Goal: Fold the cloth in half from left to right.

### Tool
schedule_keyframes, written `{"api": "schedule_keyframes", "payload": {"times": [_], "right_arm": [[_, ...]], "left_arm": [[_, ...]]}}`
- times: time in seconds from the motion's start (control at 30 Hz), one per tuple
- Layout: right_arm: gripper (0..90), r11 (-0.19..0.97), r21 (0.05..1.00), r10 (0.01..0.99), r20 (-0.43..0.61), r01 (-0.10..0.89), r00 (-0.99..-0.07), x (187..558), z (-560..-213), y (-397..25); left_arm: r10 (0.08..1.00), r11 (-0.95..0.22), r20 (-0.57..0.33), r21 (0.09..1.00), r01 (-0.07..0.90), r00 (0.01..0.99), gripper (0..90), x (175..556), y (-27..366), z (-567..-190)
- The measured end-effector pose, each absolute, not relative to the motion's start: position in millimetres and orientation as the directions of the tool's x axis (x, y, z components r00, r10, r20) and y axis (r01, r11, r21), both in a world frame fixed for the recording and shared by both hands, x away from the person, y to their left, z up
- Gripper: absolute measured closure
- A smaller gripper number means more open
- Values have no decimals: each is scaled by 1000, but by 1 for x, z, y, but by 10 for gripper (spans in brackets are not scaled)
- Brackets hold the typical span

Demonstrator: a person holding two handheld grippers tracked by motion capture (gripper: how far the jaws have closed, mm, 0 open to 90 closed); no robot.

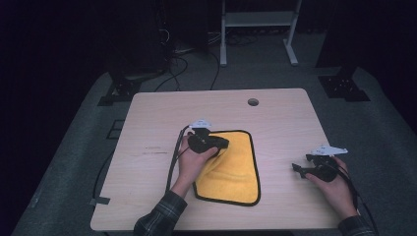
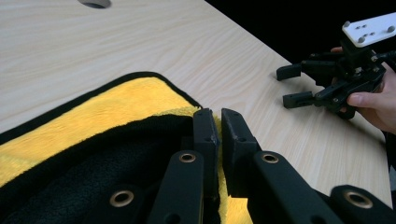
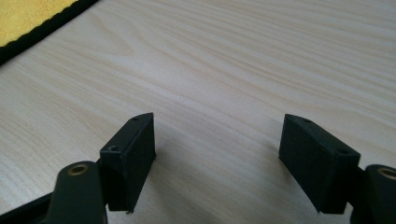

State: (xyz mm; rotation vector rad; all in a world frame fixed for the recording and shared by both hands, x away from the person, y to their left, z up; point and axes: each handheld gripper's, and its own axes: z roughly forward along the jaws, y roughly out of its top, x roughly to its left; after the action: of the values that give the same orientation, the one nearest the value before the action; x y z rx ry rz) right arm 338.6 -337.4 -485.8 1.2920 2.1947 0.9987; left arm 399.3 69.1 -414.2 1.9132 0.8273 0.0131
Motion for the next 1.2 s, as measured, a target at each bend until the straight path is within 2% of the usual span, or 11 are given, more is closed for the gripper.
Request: {"api": "schedule_keyframes", "payload": {"times": [0.47,0.93,1.07,1.2], "right_arm": [[253,318,749,870,14,582,-493,339,-486,-337],[250,319,749,869,13,581,-494,339,-486,-337],[250,319,749,869,13,581,-495,339,-486,-337],[250,319,749,869,14,581,-494,339,-486,-337]], "left_arm": [[516,-305,-371,763,570,772,854,412,15,-435],[533,-419,-347,684,597,771,851,420,-24,-462],[522,-402,-363,693,599,771,771,420,-23,-461],[501,-353,-347,755,553,793,676,412,-10,-437]]}}
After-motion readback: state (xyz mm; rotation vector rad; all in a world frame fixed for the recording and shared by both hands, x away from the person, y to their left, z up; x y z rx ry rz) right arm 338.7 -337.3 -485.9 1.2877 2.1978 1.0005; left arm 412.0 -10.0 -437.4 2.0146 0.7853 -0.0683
